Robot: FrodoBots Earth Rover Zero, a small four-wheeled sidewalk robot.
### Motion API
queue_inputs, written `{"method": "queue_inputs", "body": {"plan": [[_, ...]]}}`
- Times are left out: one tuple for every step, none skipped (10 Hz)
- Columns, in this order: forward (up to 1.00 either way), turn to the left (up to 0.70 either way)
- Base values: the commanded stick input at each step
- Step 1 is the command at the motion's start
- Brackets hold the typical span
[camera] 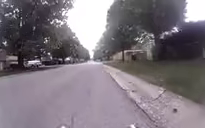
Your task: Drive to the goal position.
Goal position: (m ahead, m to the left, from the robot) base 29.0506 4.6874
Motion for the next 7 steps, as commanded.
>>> {"method": "queue_inputs", "body": {"plan": [[1.0,0.0],[1.0,0.0],[1.0,0.0],[1.0,0.0],[1.0,0.0],[1.0,0.0],[1.0,0.0]]}}
